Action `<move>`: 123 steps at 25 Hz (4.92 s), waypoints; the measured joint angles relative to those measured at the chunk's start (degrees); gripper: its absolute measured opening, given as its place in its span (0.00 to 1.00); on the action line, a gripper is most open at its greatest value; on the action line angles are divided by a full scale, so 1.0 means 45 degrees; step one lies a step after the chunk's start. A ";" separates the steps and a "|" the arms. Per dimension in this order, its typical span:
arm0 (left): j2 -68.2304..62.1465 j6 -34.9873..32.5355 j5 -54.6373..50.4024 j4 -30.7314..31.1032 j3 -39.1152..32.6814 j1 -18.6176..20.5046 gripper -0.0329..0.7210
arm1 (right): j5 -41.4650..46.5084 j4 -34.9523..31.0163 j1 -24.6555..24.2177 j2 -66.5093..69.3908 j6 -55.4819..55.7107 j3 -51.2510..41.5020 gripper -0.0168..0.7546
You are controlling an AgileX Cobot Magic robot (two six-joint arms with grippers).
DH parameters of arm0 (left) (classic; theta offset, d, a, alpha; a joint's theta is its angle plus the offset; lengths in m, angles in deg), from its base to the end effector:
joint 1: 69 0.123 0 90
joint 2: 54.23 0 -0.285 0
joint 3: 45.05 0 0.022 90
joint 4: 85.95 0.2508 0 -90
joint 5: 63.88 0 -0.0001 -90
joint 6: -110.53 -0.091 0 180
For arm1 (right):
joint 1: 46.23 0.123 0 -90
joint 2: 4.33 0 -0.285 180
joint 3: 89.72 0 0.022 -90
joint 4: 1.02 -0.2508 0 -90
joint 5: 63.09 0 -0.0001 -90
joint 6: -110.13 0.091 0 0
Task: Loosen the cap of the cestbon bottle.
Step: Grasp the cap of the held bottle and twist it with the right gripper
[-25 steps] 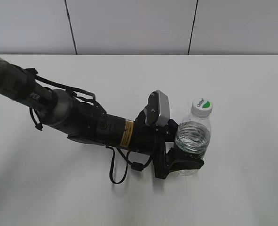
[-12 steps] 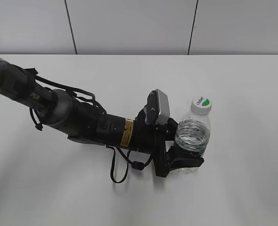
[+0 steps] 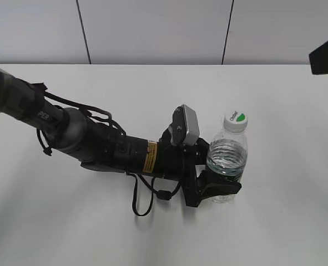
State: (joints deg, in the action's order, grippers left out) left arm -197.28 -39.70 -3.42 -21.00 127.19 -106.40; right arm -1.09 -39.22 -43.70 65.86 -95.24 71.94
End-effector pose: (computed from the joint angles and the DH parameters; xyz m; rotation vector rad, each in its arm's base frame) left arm 0.2905 -0.3123 0.0632 1.3959 1.4132 -1.1291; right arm 0.1954 0.0584 0.3575 -0.3917 2.4040 0.7028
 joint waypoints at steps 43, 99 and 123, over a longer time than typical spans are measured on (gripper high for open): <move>0.0000 -0.0940 -0.0324 -0.0555 0.0000 -0.0015 0.71 | 0.1241 0.0780 0.2284 0.5814 0.3101 0.3748 0.74; 0.0000 -0.0940 -0.0348 -0.0612 0.0000 -0.0015 0.71 | 0.1706 0.4414 0.4311 0.8841 0.2905 0.5170 0.43; 0.0000 -0.0984 -0.0367 -0.0602 0.0000 -0.0015 0.71 | 0.1795 0.3286 0.4311 0.8031 -0.1039 0.5180 0.87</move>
State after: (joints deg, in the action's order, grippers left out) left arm -197.28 -44.13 -5.07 -23.71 127.19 -106.47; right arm 6.99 -24.43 -24.30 102.00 -99.91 95.25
